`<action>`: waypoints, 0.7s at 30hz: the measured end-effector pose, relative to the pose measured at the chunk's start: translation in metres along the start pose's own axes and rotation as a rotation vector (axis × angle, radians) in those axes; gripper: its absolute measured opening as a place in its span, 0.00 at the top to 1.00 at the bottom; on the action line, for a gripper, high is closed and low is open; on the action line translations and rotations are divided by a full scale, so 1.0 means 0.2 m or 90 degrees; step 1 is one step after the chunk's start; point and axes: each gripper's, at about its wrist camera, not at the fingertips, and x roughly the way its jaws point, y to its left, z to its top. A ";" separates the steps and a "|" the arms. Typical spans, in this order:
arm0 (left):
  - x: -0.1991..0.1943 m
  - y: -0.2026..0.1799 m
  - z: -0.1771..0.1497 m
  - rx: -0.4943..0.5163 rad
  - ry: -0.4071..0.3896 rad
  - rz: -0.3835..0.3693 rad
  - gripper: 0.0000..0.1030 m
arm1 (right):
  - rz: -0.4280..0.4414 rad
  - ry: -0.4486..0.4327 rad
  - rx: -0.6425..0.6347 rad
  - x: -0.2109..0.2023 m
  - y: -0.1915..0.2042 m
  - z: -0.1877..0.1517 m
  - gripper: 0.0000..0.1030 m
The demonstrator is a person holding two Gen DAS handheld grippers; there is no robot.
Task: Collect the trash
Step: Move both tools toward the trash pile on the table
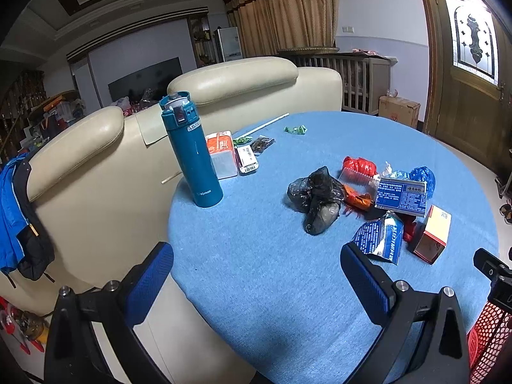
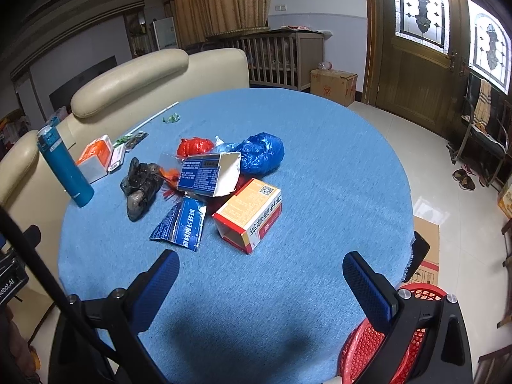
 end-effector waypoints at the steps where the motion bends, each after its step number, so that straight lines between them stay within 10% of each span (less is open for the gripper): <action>1: 0.00 0.00 0.00 0.000 0.002 -0.001 0.00 | 0.001 0.002 0.000 0.01 0.00 0.00 0.00; 21: 0.08 0.00 -0.03 0.000 0.028 -0.004 0.00 | 0.002 0.021 0.004 0.06 0.02 -0.03 0.00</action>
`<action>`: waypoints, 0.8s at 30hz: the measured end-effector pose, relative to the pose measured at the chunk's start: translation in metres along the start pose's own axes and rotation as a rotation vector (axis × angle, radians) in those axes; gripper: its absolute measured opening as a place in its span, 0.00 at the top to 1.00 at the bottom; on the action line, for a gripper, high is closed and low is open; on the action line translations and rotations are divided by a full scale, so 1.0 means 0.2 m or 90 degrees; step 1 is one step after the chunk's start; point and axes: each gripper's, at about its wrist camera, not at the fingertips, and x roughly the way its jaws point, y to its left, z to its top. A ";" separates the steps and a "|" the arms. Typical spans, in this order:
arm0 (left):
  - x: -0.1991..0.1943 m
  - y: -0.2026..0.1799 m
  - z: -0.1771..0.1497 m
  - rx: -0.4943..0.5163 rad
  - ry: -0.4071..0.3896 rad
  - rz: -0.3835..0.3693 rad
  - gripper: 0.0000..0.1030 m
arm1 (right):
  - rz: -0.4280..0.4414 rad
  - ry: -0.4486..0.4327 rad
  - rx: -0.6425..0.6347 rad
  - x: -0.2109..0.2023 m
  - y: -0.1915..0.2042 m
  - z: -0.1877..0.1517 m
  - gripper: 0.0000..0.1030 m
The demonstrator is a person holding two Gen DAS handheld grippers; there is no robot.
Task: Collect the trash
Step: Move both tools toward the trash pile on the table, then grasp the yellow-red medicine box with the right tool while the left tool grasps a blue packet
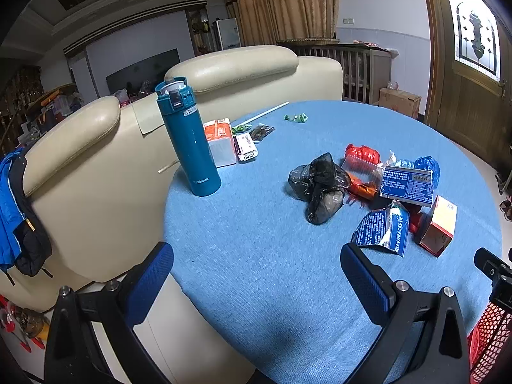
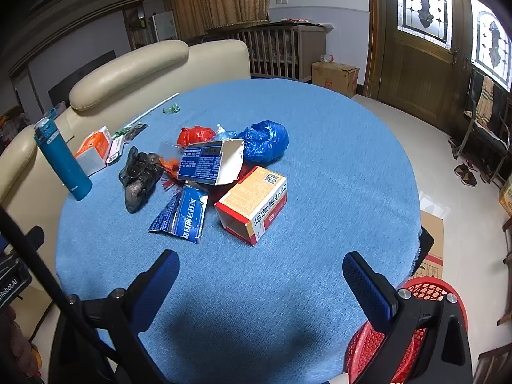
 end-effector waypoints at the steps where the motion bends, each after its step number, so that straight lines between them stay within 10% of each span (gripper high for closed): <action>1: 0.00 0.00 0.00 0.000 0.001 0.000 0.00 | 0.001 0.001 0.001 0.00 0.00 0.00 0.00; 24: 0.17 -0.01 -0.01 0.015 0.035 -0.010 0.00 | 0.042 0.043 0.061 0.20 -0.03 0.10 0.13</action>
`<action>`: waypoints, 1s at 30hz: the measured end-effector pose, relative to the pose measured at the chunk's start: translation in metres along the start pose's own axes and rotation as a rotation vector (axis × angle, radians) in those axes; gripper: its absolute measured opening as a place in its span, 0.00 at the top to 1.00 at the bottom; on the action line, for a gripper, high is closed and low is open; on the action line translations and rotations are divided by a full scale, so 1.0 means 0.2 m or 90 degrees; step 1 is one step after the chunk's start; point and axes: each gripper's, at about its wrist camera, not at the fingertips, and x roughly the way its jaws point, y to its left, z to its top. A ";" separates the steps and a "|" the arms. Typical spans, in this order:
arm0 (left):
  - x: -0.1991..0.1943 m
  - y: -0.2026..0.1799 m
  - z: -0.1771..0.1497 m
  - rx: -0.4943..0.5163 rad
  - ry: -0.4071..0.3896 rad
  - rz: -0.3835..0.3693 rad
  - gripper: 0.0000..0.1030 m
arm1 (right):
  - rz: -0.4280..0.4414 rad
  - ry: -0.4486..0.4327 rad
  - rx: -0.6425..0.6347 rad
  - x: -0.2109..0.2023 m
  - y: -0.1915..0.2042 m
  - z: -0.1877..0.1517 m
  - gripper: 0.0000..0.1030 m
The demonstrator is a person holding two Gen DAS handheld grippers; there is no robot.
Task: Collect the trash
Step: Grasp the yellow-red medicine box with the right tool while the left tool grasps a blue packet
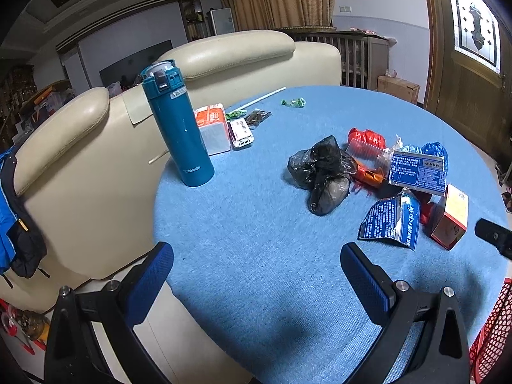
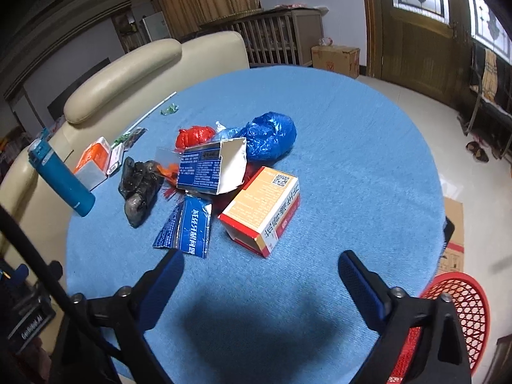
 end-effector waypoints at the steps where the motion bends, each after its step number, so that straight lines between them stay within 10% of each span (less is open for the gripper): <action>1: 0.01 0.00 0.00 0.003 0.003 -0.004 0.00 | 0.000 0.006 0.006 0.02 0.00 0.01 0.15; 14: 0.22 -0.07 0.05 0.036 0.079 -0.100 0.00 | 0.016 0.087 0.099 0.38 0.01 0.17 0.20; 18: 0.26 -0.13 0.05 0.051 0.103 -0.137 0.00 | 0.016 0.125 0.126 0.48 -0.03 0.17 0.35; 30: 0.42 -0.50 0.17 0.091 0.151 -0.262 0.00 | 0.028 0.105 0.130 0.34 -0.39 0.08 0.45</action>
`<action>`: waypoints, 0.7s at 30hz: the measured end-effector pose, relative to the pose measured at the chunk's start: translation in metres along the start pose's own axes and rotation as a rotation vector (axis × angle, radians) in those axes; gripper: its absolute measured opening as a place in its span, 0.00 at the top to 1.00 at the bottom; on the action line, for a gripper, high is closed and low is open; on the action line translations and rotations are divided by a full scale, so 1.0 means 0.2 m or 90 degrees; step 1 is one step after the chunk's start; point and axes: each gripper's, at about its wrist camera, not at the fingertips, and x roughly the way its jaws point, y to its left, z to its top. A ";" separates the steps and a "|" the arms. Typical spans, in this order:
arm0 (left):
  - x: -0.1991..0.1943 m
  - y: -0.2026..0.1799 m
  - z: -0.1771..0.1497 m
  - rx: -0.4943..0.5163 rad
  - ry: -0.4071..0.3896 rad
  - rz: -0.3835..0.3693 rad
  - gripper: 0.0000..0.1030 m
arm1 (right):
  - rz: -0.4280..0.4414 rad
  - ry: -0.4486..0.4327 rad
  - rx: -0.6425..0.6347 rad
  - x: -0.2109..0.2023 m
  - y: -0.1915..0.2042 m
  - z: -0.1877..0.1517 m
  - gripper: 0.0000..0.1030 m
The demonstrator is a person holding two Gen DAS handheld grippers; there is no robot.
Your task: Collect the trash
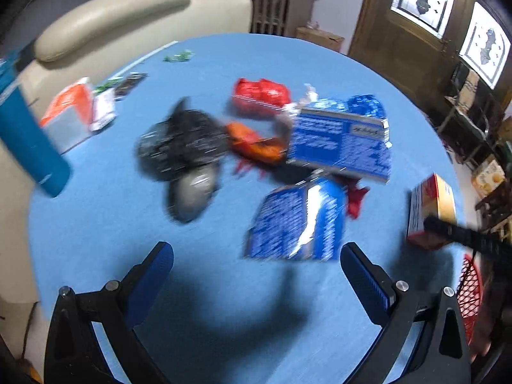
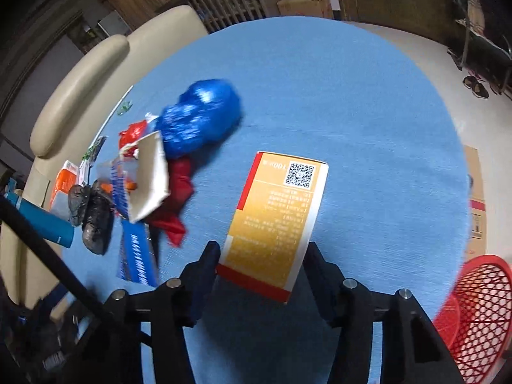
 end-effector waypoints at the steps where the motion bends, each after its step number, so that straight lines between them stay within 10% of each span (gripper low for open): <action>1: 0.02 -0.03 0.02 0.003 0.002 -0.009 0.00 | 0.002 0.001 0.000 -0.01 -0.02 -0.01 0.45; 8: 0.18 -0.13 0.12 0.018 0.011 -0.039 0.00 | 0.042 -0.017 -0.015 -0.14 -0.16 -0.10 0.46; 11: 0.23 -0.16 0.11 0.029 0.026 -0.055 0.21 | 0.026 -0.034 -0.044 -0.17 -0.17 -0.13 0.46; 21: 0.07 -0.26 -0.03 0.112 -0.035 -0.058 0.45 | 0.071 -0.049 -0.018 -0.24 -0.30 -0.21 0.46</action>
